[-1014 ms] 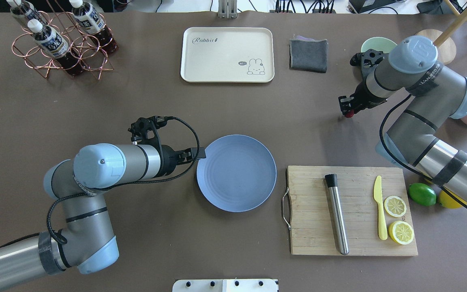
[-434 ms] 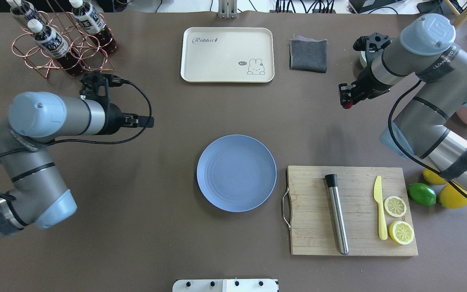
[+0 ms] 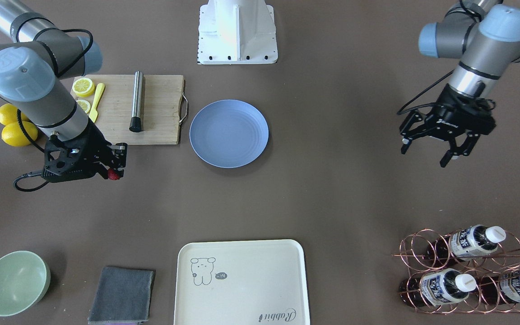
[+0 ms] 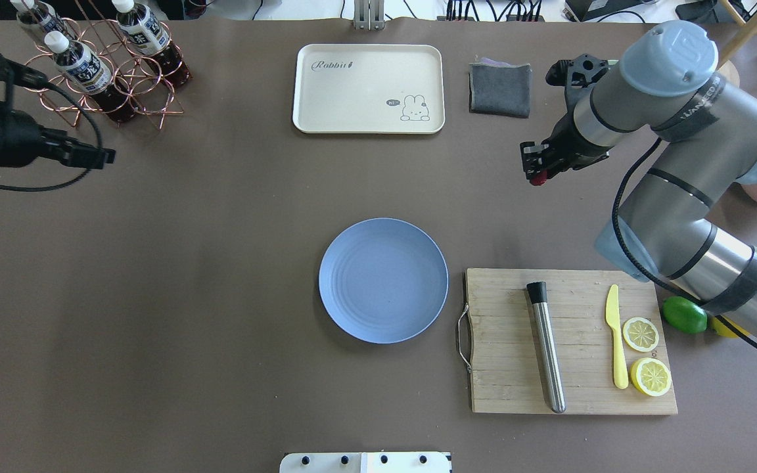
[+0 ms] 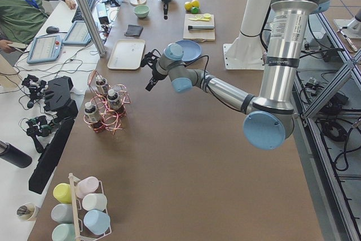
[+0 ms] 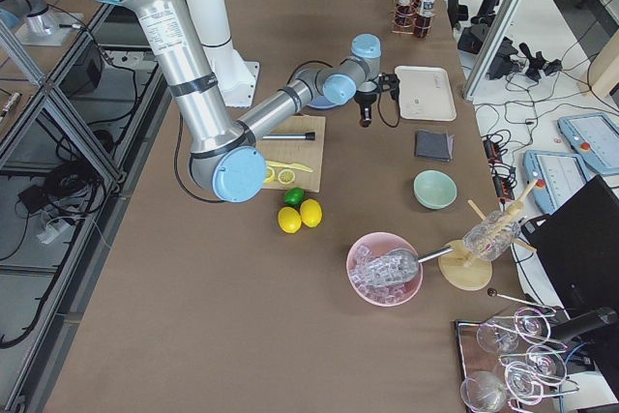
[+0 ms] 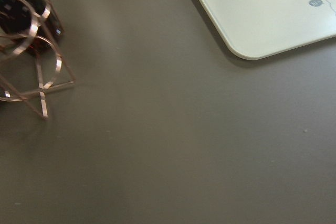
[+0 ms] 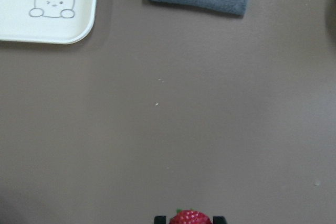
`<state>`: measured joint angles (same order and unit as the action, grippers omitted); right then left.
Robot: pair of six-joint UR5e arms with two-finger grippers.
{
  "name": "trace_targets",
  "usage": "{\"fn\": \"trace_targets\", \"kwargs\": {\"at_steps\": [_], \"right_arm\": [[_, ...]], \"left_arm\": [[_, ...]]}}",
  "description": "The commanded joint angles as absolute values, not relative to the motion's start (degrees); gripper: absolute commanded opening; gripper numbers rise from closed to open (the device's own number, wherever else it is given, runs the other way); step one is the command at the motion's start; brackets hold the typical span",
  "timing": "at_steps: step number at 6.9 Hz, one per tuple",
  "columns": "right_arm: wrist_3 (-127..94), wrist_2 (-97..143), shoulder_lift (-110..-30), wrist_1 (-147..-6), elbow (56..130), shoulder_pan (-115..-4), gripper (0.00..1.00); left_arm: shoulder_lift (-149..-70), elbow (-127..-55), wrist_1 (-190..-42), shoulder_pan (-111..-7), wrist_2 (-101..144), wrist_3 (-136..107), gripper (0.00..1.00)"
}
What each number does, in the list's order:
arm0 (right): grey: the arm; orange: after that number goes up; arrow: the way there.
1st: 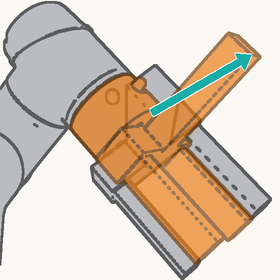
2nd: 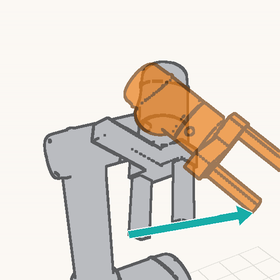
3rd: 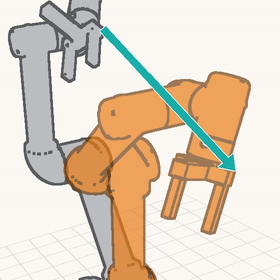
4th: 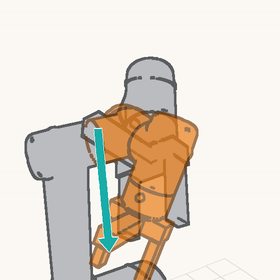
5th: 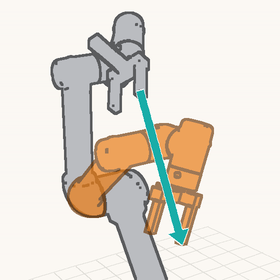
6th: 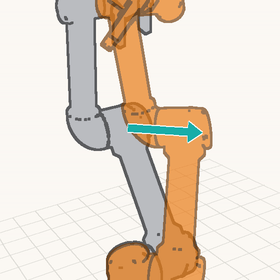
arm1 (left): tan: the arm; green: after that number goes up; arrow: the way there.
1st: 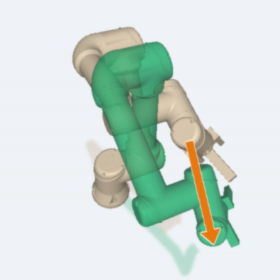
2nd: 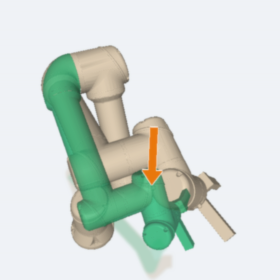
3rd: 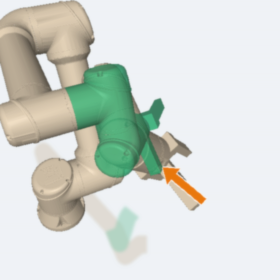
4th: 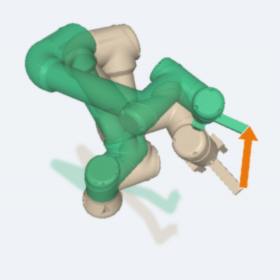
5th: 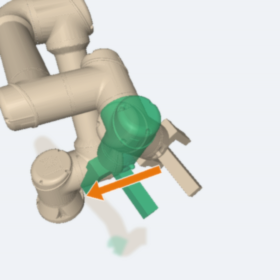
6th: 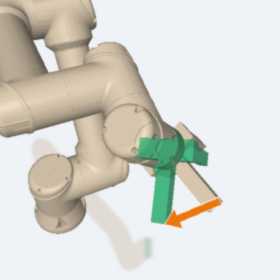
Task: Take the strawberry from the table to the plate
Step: 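Lift the strawberry with the right gripper while the left arm withdraws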
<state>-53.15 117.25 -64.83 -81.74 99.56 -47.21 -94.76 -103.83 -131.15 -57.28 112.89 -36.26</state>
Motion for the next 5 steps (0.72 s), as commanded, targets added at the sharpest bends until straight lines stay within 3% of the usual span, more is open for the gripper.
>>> {"fn": "trace_targets", "kwargs": {"at_steps": [1, 3, 5], "right_arm": [[-59.8, 111.2, -58.4, -90.6, 103.7, -40.5, 0.0], [-64.2, 105.6, -53.6, -91.1, 103.5, -33.3, 0.0], [-66.8, 100.1, -52.0, -91.1, 102.7, -26.8, 0.0]], "left_arm": [[-91.9, -100.9, -134.0, -65.9, 118.1, -32.4, 0.98], [-92.2, -93.6, -130.0, -75.2, 127.6, -20.2, 0.98], [-92.1, -93.3, -116.3, -83.1, 130.2, -6.0, 0.98]]}}
